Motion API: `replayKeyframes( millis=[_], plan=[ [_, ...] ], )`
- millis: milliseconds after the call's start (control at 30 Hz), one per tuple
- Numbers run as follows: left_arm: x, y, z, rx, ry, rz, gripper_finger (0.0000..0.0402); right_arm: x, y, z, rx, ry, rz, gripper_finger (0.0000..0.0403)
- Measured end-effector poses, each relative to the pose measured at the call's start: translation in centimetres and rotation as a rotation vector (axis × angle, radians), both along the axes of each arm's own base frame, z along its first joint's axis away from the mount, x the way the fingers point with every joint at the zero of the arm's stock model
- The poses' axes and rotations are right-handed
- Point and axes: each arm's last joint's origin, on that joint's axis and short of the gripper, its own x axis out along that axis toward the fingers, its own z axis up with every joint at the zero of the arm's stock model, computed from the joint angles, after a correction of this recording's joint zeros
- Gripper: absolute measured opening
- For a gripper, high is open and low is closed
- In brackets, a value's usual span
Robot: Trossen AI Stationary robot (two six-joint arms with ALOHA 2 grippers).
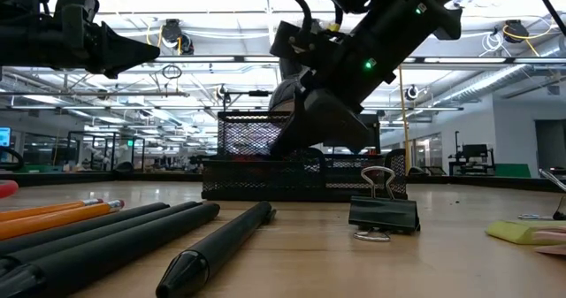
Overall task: Pick and place office supplies into organizer
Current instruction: Put the black binder clip into the black desk organizer
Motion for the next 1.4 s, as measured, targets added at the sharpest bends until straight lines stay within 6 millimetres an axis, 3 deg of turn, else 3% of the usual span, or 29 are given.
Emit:
replayKeyframes(
  millis=[433,733,1400],
  plan=[
    [0.0,0.0,0.0,0.002,0.001,0.0,0.0051,0.0,0.0,-0.2,-0.008,0.015,0.005,0.0],
    [0.0,0.0,0.0,0.001,0.0,0.0,0.0051,0.3,-1.1,-0.4,0.129,0.01,-0.023,0.0],
    [0.0,0.0,0.0,0.009,0.002,0.001,0.0051,-0.3,-0.9,-0.7,0.064,0.104,0.045,0.0]
  ],
)
